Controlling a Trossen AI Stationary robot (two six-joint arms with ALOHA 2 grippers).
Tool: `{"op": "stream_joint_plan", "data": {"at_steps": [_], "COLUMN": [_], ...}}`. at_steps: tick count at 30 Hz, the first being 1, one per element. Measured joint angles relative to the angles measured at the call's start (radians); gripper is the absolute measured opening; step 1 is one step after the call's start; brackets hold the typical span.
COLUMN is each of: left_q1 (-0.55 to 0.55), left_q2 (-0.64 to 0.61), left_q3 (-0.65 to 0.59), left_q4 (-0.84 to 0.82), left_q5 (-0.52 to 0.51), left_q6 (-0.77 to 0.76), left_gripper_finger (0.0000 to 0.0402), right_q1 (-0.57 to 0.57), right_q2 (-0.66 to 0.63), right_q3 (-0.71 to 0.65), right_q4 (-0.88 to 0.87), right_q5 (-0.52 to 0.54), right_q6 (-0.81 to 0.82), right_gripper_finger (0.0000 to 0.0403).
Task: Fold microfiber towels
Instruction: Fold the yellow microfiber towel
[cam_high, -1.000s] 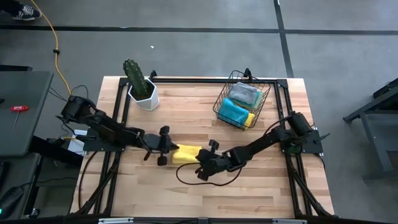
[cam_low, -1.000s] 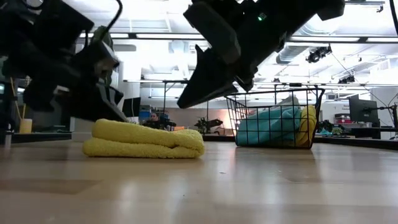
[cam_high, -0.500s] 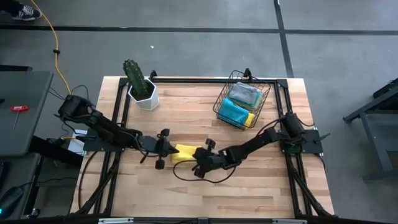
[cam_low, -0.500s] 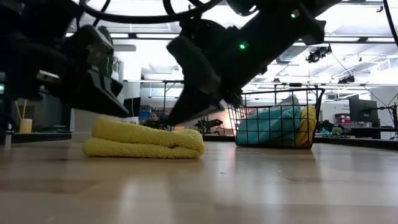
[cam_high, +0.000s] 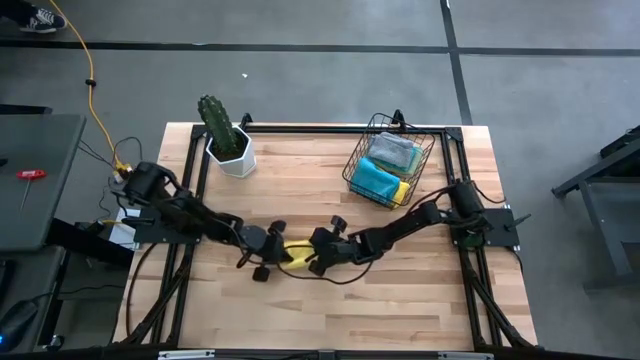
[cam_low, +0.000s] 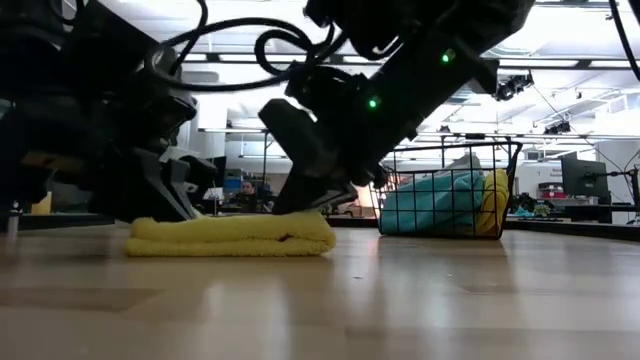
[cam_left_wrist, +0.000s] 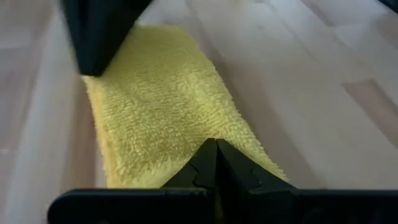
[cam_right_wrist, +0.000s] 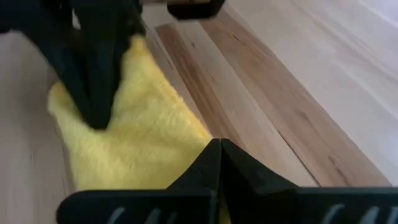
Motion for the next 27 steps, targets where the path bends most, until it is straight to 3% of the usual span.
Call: {"op": "stream_joint_plan", "data": {"at_steps": [5,9,13,17,20,24,27], "left_q1": [0.000,0.000,0.000,0.000,0.000,-0.001,-0.002], "left_q2": [0.035,0.019,-0.019,-0.065,-0.107,-0.179,-0.243], "left_q3": [0.018,0.017,0.016,0.016,0.015,0.015,0.015], "left_q4": [-0.002,-0.023,-0.055,-0.118,-0.171,-0.253,-0.310], "left_q5": [0.028,0.028,0.028,0.028,0.021,0.004,-0.011], "left_q6": [0.004,0.007,0.023,0.022,0.021,0.013,0.012], "left_gripper_finger": [0.0000,0.0000,0.0000,0.0000,0.0000,0.0000,0.0000], "right_q1": [-0.006,-0.001,0.012,0.019,0.022,0.010,0.007], "right_q2": [0.014,0.004,-0.054,-0.130,-0.182,-0.252,-0.269], "right_q3": [0.000,0.000,0.000,0.000,0.000,0.000,0.000], "right_q4": [-0.005,-0.005,-0.013,-0.072,-0.173,-0.322,-0.424], "right_q5": [0.001,0.075,0.180,0.183,0.141,-0.035,-0.090], "right_q6": [0.027,0.015,-0.031,0.006,0.165,0.380,0.477], "right_gripper_finger": [0.0003,0.0003,0.0003,0.0003,0.0003,0.0010,0.0034]}}
